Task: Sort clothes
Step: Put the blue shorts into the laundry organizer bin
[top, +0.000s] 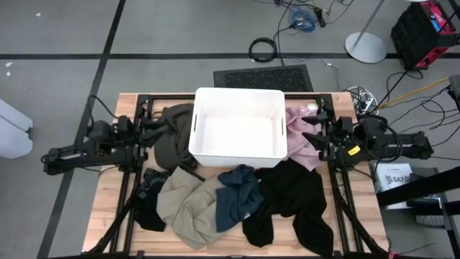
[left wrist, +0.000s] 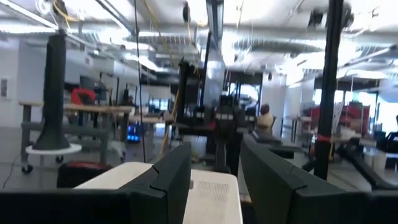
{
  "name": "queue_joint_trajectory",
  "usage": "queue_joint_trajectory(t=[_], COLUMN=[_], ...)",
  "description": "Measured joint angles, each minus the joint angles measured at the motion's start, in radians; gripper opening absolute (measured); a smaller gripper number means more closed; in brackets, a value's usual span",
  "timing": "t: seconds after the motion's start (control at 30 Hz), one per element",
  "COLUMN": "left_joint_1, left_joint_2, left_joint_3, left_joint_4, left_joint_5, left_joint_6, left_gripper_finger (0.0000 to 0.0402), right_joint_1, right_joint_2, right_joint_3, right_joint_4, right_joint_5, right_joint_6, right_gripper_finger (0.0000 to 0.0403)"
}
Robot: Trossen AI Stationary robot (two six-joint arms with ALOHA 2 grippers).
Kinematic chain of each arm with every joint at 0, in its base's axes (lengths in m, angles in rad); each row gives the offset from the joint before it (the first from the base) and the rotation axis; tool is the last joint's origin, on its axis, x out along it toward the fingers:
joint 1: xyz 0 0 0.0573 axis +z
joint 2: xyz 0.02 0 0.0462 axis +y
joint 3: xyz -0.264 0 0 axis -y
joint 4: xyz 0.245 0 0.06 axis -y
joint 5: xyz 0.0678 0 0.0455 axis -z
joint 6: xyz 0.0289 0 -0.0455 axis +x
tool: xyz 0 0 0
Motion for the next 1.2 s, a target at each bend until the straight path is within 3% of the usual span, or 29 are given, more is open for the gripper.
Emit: queue_joint_trajectory(t=[0.23, 0.37, 0.57, 0.8, 1.03, 1.2], left_joint_1=[-0.001, -0.015, -0.108, -0.244, -0.348, -0.423], left_joint_2=[0.204, 0.281, 0.313, 0.316, 0.351, 0.391], left_joint_3=[0.122, 0.160, 0.202, 0.202, 0.202, 0.245], left_joint_4=[-0.084, -0.166, -0.204, -0.216, -0.221, -0.274], left_joint_5=[0.000, 0.018, 0.026, 0.026, -0.042, -0.108], left_joint_6=[0.022, 0.015, -0.010, -0.012, -0.059, -0.063], left_gripper_finger=[0.0150, 0.0150, 0.0150, 0.0150, 0.0150, 0.0150], right_joint_1=[0.000, 0.000, 0.005, 0.047, 0.083, 0.106], right_joint_2=[0.141, 0.213, 0.319, 0.431, 0.521, 0.583], right_joint_3=[0.111, 0.150, 0.165, 0.166, 0.168, 0.252], right_joint_4=[0.050, 0.038, 0.055, 0.148, 0.247, 0.188], right_joint_5=[-0.007, -0.133, -0.261, -0.265, -0.265, -0.264], right_joint_6=[-0.023, 0.036, 0.157, 0.166, 0.166, 0.156], right_gripper_finger=[0.0238, 0.0238, 0.0238, 0.0238, 0.0238, 0.0238])
